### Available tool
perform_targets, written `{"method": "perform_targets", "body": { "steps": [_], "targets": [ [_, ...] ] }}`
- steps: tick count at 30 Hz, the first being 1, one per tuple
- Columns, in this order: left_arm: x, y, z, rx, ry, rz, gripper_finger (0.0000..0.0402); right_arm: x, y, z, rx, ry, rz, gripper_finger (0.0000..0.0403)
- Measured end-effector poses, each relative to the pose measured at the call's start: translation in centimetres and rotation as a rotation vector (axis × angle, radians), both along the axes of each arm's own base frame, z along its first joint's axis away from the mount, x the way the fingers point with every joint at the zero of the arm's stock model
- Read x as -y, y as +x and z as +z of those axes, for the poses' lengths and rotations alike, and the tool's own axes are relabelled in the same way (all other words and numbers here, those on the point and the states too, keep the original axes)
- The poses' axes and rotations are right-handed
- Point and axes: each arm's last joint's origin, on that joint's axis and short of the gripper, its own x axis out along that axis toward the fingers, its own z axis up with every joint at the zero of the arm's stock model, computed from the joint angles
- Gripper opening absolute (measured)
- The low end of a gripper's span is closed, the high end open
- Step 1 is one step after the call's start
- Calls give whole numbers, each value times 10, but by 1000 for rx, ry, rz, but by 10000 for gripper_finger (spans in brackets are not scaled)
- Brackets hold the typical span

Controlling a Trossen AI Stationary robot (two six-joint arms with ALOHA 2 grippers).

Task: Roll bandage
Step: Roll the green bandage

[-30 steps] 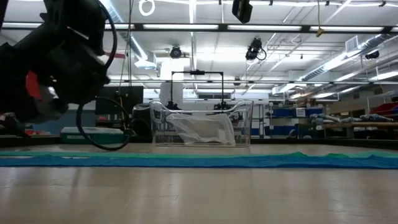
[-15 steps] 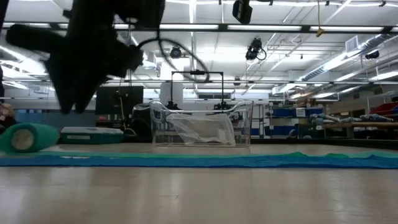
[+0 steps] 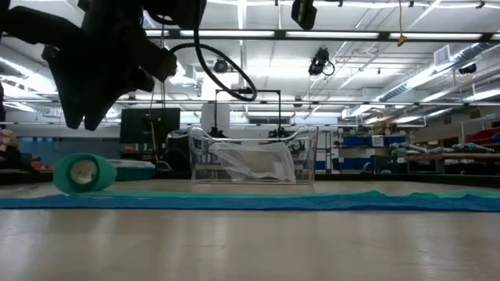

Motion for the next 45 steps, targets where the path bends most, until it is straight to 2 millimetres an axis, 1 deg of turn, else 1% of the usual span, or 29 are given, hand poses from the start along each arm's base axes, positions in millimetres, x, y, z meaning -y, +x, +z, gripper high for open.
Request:
{"method": "perform_targets", "body": {
  "steps": [7,10,12,15,19,22,25,30,33,38,45],
  "targets": [
    [-16,-12,23,212,-25,246,147,0,-10,6,-4,-4,-12,8],
    [-23,-22,31,247,-30,305,149,1,-13,5,-31,-25,-26,8],
    [-27,-27,32,257,-33,334,154,1,-14,5,-26,-47,-19,8],
    [-33,-28,27,241,-75,392,169,1,-14,4,-32,-68,-12,8],
    [-35,-25,8,236,-180,421,194,1,-14,4,-30,-81,-8,8],
    [-38,-27,-2,219,-191,433,213,-1,-14,4,-32,-72,-7,8],
    [-41,-29,-6,212,-188,403,229,-6,-14,4,-33,-66,6,8],
    [-40,-27,-6,259,-131,275,253,-9,-14,4,-38,-72,5,8],
    [-39,-26,-6,269,-130,203,269,-9,-14,4,-39,-72,2,8],
    [-40,-25,-7,298,-82,200,285,-9,-14,4,-37,-77,4,8],
    [-40,-32,-21,253,-97,243,288,-9,-14,4,-36,-79,5,8]
  ]
}}
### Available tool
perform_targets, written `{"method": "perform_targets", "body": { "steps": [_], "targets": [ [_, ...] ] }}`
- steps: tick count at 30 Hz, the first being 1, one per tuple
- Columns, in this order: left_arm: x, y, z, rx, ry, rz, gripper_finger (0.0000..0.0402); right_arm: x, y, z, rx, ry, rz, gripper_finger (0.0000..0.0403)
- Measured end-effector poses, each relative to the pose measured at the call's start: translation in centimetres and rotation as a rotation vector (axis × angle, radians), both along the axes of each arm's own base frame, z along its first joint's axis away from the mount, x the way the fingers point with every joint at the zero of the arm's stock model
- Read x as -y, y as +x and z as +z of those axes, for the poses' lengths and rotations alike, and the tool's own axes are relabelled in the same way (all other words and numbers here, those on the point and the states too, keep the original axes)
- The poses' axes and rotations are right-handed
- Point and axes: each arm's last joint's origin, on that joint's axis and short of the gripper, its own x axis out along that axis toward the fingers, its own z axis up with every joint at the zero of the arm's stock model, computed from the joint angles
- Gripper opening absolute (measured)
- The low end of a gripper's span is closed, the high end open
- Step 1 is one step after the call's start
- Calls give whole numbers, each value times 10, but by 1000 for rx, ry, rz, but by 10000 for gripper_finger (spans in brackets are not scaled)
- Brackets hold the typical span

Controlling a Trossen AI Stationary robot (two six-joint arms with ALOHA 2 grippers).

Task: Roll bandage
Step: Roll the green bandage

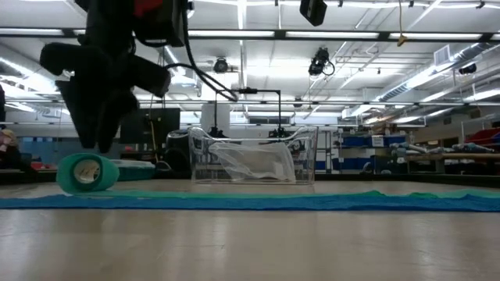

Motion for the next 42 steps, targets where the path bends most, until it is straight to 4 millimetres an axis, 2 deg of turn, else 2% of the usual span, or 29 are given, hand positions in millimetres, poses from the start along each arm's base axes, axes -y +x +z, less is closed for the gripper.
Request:
{"method": "perform_targets", "body": {
  "steps": [10,19,25,30,39,42],
  "targets": [
    [-1,5,-2,56,39,-42,295,0,0,0,0,0,0,8],
    [1,10,-17,-17,21,-78,350,0,0,0,-2,3,-2,8],
    [2,12,-28,-73,0,-95,352,0,0,0,-7,9,-5,8],
    [1,12,-28,-82,1,-74,330,0,0,-1,-17,9,-6,8],
    [1,6,-26,-145,-3,-66,232,2,0,-2,-18,8,-13,8],
    [1,6,-25,-149,-6,-40,220,2,0,-2,-17,6,-14,8]
  ]
}}
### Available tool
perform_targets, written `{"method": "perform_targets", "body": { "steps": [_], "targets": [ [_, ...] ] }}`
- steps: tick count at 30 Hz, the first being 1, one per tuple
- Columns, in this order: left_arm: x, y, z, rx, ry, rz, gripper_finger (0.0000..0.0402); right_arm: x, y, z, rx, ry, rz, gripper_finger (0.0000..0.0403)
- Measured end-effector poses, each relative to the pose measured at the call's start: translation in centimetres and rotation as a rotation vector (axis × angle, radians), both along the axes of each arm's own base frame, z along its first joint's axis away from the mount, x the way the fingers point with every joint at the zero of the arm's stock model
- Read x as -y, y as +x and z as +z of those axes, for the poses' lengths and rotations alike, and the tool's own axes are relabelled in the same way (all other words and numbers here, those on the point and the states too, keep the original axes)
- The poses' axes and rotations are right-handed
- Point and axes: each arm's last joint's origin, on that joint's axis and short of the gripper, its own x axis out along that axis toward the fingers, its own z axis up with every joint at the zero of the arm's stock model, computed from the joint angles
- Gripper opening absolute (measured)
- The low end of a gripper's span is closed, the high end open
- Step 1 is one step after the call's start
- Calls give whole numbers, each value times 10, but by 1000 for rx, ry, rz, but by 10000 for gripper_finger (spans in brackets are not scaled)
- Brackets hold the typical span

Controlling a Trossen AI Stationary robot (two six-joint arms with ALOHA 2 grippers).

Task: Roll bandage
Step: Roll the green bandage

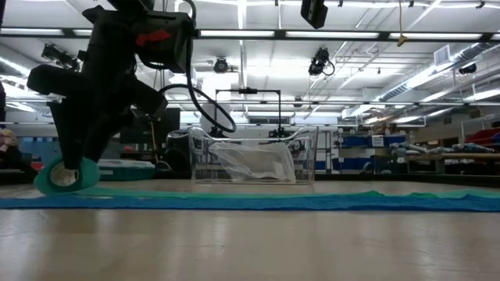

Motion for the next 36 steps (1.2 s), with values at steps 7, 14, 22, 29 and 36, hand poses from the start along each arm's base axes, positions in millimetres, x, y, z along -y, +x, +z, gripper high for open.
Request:
{"method": "perform_targets", "body": {
  "steps": [7,14,22,29,36],
  "targets": [
    [1,7,14,28,-1,31,235,0,-1,0,-1,-4,1,8],
    [2,38,66,224,36,34,232,13,-20,10,-18,30,-49,8],
    [1,66,158,568,119,60,233,36,-50,25,-1,35,-128,8],
    [-14,68,225,805,312,144,233,44,-56,52,64,21,-95,8],
    [-45,64,264,951,486,304,234,44,-43,97,90,-134,-95,8]
  ]
}}
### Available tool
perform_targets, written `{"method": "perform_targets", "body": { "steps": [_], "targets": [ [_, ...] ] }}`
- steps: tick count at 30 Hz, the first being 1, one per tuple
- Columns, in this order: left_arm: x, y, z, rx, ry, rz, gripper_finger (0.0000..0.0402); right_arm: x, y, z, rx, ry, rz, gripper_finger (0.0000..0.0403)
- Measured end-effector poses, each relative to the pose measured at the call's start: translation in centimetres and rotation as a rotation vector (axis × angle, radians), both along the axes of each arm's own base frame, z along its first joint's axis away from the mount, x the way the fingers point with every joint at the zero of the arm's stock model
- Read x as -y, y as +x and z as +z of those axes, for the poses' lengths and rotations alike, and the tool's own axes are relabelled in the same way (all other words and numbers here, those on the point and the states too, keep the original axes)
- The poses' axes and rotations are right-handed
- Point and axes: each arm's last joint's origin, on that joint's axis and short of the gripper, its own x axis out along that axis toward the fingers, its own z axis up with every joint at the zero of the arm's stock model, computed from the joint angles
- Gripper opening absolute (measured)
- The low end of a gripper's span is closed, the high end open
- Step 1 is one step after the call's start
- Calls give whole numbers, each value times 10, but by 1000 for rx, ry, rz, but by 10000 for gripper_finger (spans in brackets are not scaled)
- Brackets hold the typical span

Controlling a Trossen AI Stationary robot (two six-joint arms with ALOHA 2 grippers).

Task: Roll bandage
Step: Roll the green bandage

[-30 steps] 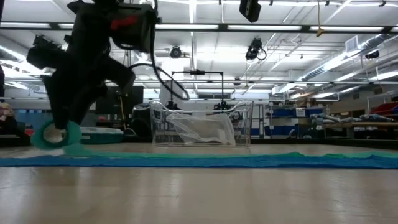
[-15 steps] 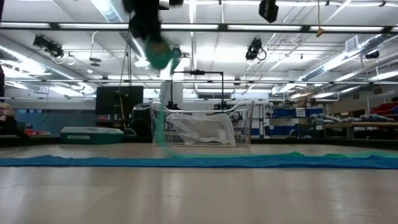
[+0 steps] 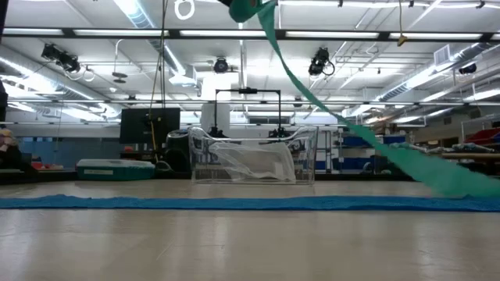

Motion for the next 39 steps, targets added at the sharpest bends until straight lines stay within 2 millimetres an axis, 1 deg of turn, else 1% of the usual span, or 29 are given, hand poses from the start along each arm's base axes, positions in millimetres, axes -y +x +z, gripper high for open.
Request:
{"method": "perform_targets", "body": {
  "steps": [2,4,7,10,14,17,20,22,25,27,30,35,39],
  "targets": [
    [-4,0,8,42,16,-1,234,1,6,7,9,-29,6,8],
    [-5,1,17,79,34,-38,234,3,12,13,28,-43,9,9],
    [-3,-3,34,113,75,-113,234,4,19,18,46,-10,1,18],
    [-3,-11,53,169,105,-125,234,1,23,19,46,-3,3,38],
    [-5,-22,75,216,156,-175,234,-5,24,19,35,-28,-95,75],
    [-4,-29,87,239,196,-210,234,-9,23,24,70,-45,-146,98],
    [-6,-35,97,265,222,-219,234,-12,24,28,111,-49,-142,114],
    [-9,-38,102,283,227,-204,234,-14,25,28,111,-51,-144,123],
    [-13,-44,103,271,217,-180,234,-18,25,28,109,-79,-212,131],
    [-14,-46,103,270,189,-162,234,-22,22,30,113,-138,-260,133],
    [-16,-46,104,311,128,-119,234,-25,19,33,116,-220,-301,135],
    [-17,-46,105,368,54,-71,234,-24,25,27,86,-242,-313,135],
    [-18,-45,106,418,18,-8,234,-23,27,27,81,-276,-341,135]
  ]
}}
